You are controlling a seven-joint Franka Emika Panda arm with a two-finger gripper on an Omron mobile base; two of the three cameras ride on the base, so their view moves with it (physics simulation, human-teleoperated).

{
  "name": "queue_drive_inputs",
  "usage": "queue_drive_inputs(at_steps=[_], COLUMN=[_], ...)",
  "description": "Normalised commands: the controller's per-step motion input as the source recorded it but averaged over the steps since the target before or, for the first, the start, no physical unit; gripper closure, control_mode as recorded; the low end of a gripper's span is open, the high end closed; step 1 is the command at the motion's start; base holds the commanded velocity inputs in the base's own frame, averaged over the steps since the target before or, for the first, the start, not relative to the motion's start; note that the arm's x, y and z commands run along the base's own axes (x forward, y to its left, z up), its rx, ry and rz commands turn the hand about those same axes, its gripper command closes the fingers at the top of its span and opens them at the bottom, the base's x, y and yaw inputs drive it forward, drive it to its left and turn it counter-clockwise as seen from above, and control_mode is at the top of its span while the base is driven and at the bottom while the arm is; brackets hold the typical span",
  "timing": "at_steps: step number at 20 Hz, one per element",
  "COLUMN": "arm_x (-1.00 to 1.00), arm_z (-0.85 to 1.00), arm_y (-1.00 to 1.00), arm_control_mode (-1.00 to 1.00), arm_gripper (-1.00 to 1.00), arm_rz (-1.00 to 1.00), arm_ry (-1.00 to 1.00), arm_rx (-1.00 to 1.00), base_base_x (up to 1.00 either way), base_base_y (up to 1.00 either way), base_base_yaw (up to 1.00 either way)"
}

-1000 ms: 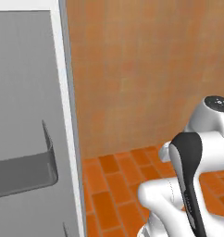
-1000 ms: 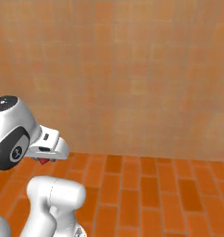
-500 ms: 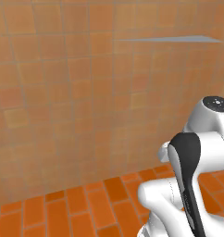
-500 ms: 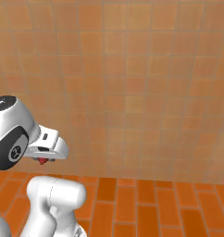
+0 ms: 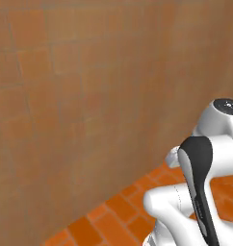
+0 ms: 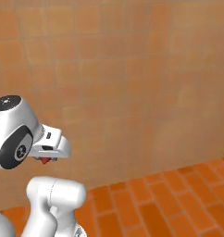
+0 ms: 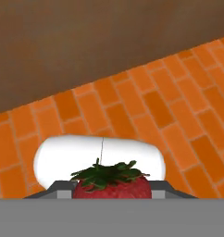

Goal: Take the strawberry from the fridge and place it on top of the pancake, located on the dining counter.

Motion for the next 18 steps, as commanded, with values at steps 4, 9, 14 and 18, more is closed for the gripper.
queue_drive_inputs(at_steps=[4, 9, 14, 18], arm_x=[0.0, 0.0, 0.0, 0.0], arm_z=[0.0, 0.0, 0.0, 0.0], arm_y=[0.0, 0.0, 0.0, 0.0], arm_control_mode=[1.0, 1.0, 1.0, 1.0], arm_gripper=[1.0, 1.0, 1.0, 1.0], arm_rz=[0.0, 0.0, 0.0, 0.0], arm_ry=[0.0, 0.0, 0.0, 0.0], arm_rx=[0.0, 0.0, 0.0, 0.0], base_base_x=[0.52, 0.71, 0.42, 0.5], base_base_y=[0.0, 0.01, 0.01, 0.0], base_base_yaw=[-0.76, -0.59, -0.61, -0.74])
